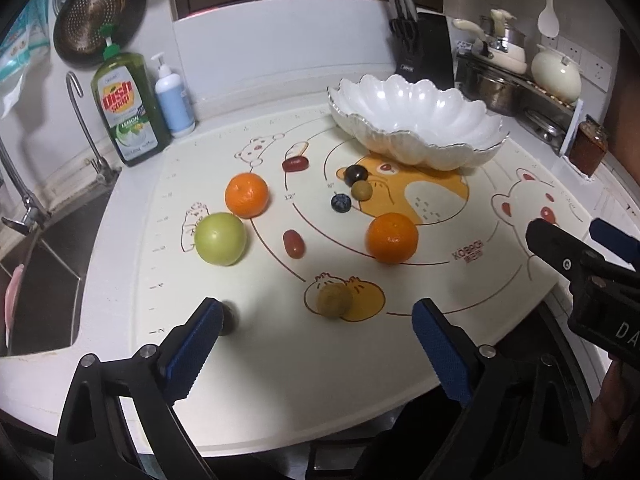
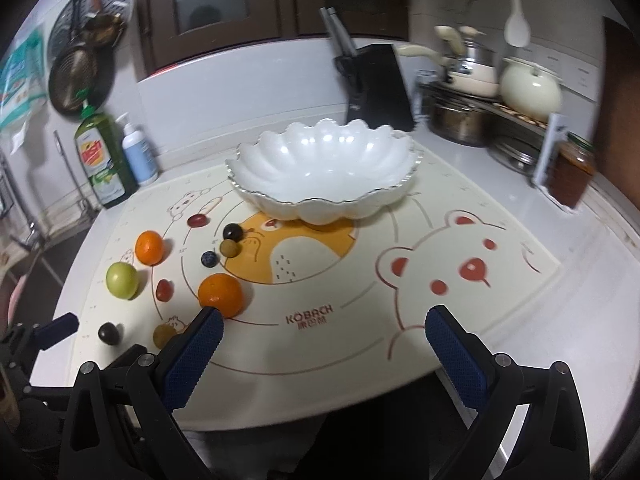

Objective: Organize fruits
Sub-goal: 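Grasp the orange with the right tool while the left tool grasps the kiwi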

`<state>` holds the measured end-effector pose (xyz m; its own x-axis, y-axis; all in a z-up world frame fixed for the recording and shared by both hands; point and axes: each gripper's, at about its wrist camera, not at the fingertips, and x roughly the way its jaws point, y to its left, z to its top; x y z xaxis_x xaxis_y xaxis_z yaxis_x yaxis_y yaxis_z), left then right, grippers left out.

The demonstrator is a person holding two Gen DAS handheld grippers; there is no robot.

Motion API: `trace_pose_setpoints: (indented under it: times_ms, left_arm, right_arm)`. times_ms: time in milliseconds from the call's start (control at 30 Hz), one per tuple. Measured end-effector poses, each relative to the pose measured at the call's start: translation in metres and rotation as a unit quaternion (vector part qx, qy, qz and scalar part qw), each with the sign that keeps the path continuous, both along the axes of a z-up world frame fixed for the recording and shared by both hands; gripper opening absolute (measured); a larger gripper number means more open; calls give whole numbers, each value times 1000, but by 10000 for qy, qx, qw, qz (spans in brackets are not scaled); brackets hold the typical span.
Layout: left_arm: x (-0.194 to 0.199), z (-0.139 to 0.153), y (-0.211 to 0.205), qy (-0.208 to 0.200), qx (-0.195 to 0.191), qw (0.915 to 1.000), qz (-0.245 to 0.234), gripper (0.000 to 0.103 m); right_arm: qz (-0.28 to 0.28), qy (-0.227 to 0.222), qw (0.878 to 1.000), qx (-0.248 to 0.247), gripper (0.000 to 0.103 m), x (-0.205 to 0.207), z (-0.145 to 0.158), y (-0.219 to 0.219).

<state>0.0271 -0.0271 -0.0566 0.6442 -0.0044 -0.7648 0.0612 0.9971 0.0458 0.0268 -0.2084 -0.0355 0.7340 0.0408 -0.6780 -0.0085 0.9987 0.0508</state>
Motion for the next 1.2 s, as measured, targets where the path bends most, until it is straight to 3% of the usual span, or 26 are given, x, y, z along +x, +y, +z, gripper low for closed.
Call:
trace_pose_setpoints:
  times_ms: [367,467,633,1067,1200]
  left_arm:
    - [22,-33,5,141,-21,9990,415,92]
    - [28,-40,2,204,-12,9990,409,83]
    - [35,-49,-3,343,-42,9987,366,69]
    - [44,-57,-4,299,-250,9988,306,50]
    - [43,-57,-6,271,-255,9990,245,44]
  right_arm:
    - [1085,376,9934,-65,98,45,-27,24]
    - [1407,497,9888,-64,92,55,-32,31]
    - [1728,672,9826,-73,91,70,-36,41]
    - [2179,1266,9677,80,77,97,-58,68]
    - [2277,1371,9639,163,68,100,-62,75]
